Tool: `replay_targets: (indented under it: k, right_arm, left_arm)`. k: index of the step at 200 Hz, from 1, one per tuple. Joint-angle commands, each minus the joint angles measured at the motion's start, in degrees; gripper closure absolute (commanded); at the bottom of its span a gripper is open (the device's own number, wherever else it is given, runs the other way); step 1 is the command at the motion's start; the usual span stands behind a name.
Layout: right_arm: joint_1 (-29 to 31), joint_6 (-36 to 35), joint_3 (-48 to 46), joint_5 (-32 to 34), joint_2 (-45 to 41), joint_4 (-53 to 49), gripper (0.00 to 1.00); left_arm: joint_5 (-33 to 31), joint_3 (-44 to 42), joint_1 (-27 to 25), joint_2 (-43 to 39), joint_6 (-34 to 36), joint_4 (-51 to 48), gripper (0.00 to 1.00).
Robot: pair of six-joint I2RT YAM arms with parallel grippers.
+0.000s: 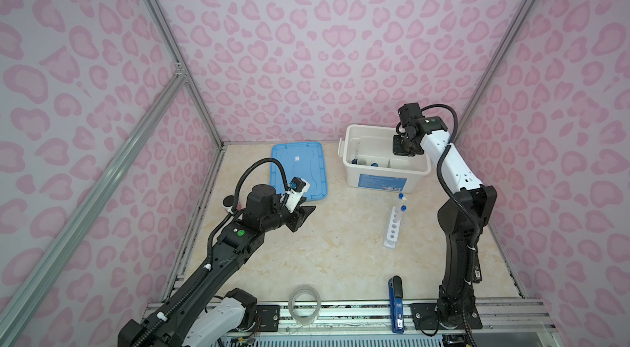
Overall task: Organize the chemistry lab equipment
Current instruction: 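Move left gripper to the blue lid's nearest edge while right gripper hovers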
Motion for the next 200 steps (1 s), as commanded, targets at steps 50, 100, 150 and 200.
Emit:
replay_targets:
  k: [50, 100, 150, 200]
  right_arm:
    - [0.07, -1.28, -11.12, -1.84, -9.03, 9.25, 0.83]
    - [0.04, -1.34, -18.54, -1.91, -14.96, 13.91, 0.81]
    - [0.14, -1.28, -27.17, -5.8, -21.38, 19.9, 0.79]
    - [2.12, -3.96, -33.22, -9.72, -25.71, 23.1, 0.79]
  left_arm:
    - [-3.24, 1.99, 5.28, 3.92, -7.68, 1.06, 0.53]
    - [-8.31, 4.77, 9.91, 9.94, -14.23, 0.68, 0.53]
    - [-16.09, 8.97, 17.14, 15.36, -19.56, -3.25, 0.53]
    - [-21.3, 11.78, 20.6, 23.38, -17.5, -3.6, 0.55]
